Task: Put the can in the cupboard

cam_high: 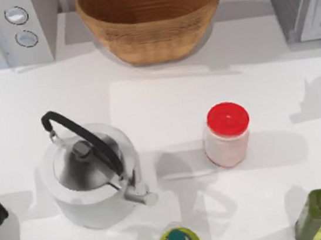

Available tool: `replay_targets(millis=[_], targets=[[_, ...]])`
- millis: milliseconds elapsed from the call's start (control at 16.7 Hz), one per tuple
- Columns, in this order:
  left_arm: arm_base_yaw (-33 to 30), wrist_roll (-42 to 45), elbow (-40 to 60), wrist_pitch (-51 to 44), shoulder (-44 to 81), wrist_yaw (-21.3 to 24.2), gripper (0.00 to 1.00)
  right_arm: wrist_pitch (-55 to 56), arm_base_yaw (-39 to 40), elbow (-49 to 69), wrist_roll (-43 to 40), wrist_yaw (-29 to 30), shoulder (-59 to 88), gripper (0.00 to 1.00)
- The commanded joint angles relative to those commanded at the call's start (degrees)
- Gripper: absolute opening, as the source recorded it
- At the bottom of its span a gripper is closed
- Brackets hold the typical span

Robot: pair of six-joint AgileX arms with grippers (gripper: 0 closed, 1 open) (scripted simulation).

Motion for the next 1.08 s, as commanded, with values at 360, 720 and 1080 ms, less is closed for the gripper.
replay_targets(millis=[360, 720, 1080], targets=[[0.00, 0.00, 0.00, 0.00, 0.00, 0.00, 1.00, -7.98, 2.58, 34.82, 0.34, 4.21, 24.45, 0.00], [0.00, 0.00, 0.00, 0.00, 0.00, 0.00, 1.00, -13.67, 2.94, 54.48, 0.72, 8.12, 40.36, 0.00], [0.00, 0.00, 0.00, 0.00, 0.00, 0.00, 1.00, -14.18, 2.85, 55.90, 0.88, 8.48, 41.83, 0.00]])
